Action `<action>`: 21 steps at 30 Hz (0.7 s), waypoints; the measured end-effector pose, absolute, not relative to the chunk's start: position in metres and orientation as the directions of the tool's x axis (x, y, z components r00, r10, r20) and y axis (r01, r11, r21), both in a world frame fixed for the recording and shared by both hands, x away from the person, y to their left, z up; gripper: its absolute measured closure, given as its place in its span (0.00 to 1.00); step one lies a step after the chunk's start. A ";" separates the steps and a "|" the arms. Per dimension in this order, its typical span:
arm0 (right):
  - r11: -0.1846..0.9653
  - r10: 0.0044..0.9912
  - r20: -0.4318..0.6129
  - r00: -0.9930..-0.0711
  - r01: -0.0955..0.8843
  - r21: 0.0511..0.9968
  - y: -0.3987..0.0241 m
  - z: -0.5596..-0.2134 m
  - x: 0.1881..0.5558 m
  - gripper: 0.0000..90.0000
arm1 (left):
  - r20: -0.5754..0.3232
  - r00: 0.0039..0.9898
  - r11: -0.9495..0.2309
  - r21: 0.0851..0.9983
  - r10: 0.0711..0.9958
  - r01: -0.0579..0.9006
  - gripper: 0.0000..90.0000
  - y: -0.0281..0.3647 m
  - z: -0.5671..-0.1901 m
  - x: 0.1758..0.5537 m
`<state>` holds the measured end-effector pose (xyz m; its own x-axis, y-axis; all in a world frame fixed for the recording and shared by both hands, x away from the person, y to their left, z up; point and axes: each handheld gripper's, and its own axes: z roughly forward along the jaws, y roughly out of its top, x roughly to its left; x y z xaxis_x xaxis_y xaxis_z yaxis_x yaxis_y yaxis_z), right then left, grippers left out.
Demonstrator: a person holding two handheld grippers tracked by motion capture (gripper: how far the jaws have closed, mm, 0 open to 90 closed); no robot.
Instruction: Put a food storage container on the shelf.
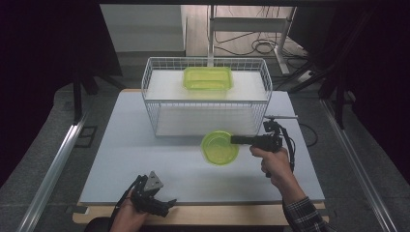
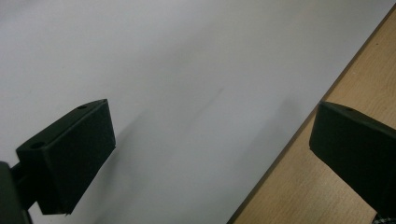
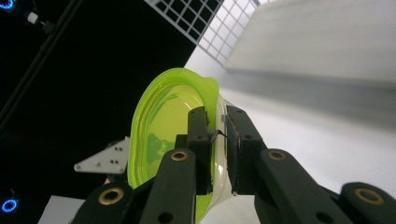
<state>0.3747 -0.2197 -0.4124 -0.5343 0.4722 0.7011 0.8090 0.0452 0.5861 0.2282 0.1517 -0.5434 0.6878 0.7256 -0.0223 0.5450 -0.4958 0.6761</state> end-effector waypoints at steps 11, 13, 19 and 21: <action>0.006 0.476 0.687 -0.549 0.783 0.622 -0.219 -0.380 0.386 0.90 | -0.022 0.689 -0.497 0.676 0.725 0.544 0.00 0.152 -0.544 0.228; 0.000 0.474 0.685 -0.552 0.779 0.628 -0.218 -0.375 0.388 0.90 | -0.022 0.689 -0.497 0.676 0.725 0.544 0.00 0.152 -0.544 0.228; -0.011 0.482 0.672 -0.563 0.763 0.647 -0.215 -0.361 0.394 0.90 | -0.022 0.689 -0.496 0.677 0.725 0.543 0.00 0.152 -0.543 0.228; -0.015 0.482 0.670 -0.564 0.760 0.650 -0.213 -0.356 0.397 0.90 | -0.022 0.689 -0.497 0.677 0.724 0.543 0.00 0.152 -0.543 0.228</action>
<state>0.3968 -0.2135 -0.3561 -0.5639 0.4824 0.6703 0.7596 -0.0154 0.6502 0.2285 0.1518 -0.5435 0.6890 0.7245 -0.0217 0.5434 -0.4965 0.6769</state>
